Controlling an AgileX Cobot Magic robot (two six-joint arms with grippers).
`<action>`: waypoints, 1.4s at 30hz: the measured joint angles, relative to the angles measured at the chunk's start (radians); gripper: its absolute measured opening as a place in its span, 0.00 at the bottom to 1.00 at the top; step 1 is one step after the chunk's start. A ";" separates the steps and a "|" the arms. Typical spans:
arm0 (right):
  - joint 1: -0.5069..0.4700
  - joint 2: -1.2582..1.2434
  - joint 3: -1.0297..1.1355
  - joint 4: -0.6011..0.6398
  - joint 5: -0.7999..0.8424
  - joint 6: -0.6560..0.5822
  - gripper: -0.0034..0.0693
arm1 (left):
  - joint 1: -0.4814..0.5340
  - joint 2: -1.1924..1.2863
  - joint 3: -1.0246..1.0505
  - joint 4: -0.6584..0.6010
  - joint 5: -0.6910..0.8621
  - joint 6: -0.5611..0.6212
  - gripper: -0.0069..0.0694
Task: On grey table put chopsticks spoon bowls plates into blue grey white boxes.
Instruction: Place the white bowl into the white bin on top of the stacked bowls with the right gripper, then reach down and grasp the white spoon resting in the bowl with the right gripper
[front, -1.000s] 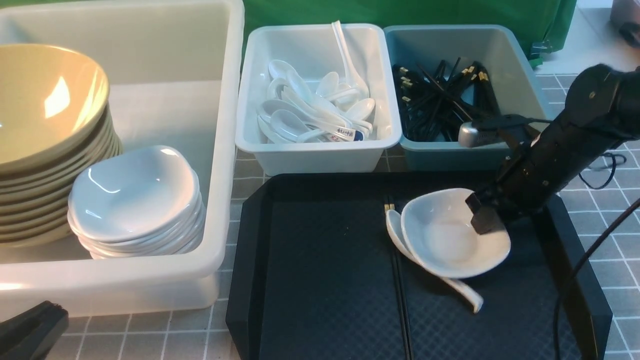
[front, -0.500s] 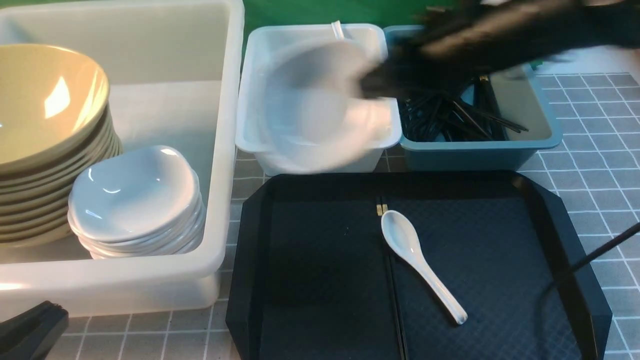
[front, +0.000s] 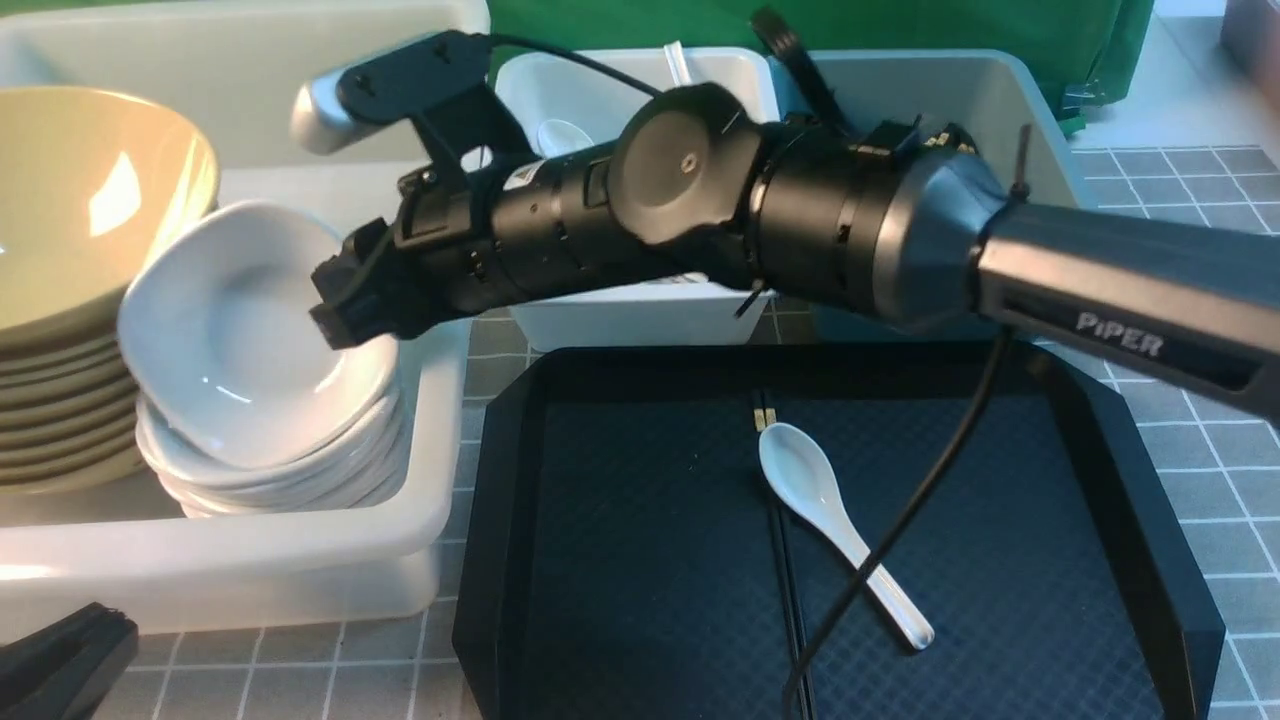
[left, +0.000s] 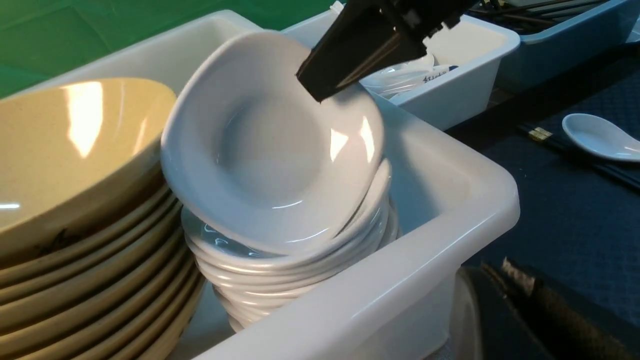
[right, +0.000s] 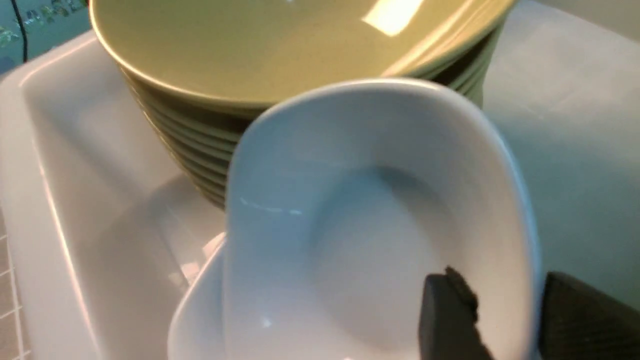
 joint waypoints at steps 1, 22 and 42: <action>-0.016 -0.015 0.000 -0.010 0.048 0.000 0.56 | 0.000 0.000 0.000 0.000 0.000 0.000 0.08; -0.329 -0.363 0.633 -0.753 0.391 0.530 0.64 | -0.001 0.000 0.000 0.000 0.000 0.000 0.08; -0.301 -0.314 0.622 -0.683 0.387 0.365 0.18 | -0.001 0.000 0.000 0.000 0.000 0.000 0.08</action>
